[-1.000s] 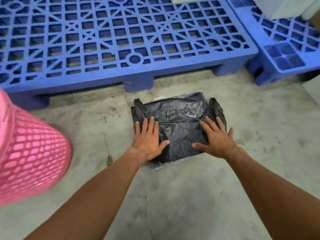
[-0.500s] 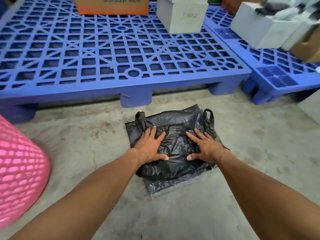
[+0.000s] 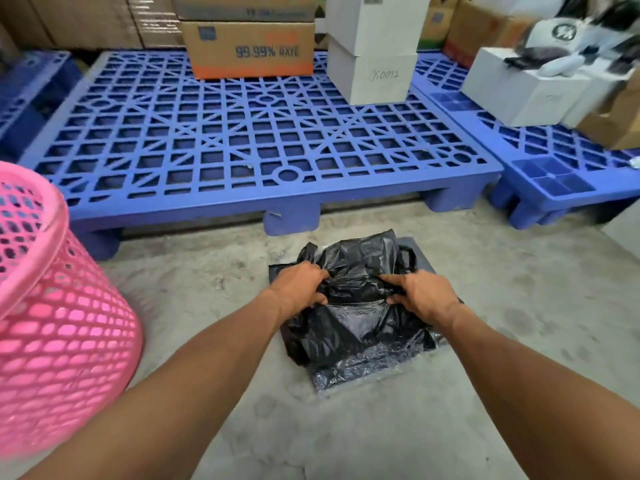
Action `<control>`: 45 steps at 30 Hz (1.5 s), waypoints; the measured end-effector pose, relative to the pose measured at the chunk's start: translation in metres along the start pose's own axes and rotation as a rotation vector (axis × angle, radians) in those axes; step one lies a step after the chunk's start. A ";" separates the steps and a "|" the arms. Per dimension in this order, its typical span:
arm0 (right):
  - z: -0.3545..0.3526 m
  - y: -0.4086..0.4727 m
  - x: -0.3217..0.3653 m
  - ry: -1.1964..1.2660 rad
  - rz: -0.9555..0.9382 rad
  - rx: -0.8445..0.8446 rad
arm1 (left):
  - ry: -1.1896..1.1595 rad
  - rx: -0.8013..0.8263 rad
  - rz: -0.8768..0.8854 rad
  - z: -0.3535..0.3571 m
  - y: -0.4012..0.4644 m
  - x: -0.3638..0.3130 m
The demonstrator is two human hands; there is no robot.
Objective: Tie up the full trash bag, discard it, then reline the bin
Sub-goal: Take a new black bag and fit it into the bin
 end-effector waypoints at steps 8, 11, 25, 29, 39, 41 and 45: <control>-0.085 -0.006 0.027 0.032 -0.030 -0.122 | 0.104 -0.147 -0.032 -0.079 -0.031 0.017; -0.124 -0.008 0.046 0.055 -0.064 -0.188 | 0.161 -0.195 -0.056 -0.116 -0.050 0.027; -0.309 -0.044 0.174 0.623 -0.304 -0.445 | 0.163 -0.649 -0.243 -0.285 -0.229 0.100; -0.346 -0.069 0.232 0.838 -0.497 -0.426 | 0.100 -0.835 -0.383 -0.307 -0.308 0.117; -0.330 -0.138 0.409 0.439 -0.825 -0.092 | 0.008 -0.416 -0.791 -0.235 -0.455 0.153; -0.313 -0.146 0.438 0.268 -0.800 -0.013 | 0.012 -0.317 -0.852 -0.216 -0.473 0.158; -0.275 -0.148 0.483 -0.017 -0.679 -0.006 | 0.045 -0.298 -0.917 -0.197 -0.497 0.163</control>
Point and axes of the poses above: each hand's wrist, its own y-axis towards the middle knuckle, its own z-axis out of the palm, x = y × z, the point moved 7 cm from there along y, towards the middle knuckle, and after that the axes turned 12 degrees about z, right-handed, at the moved point
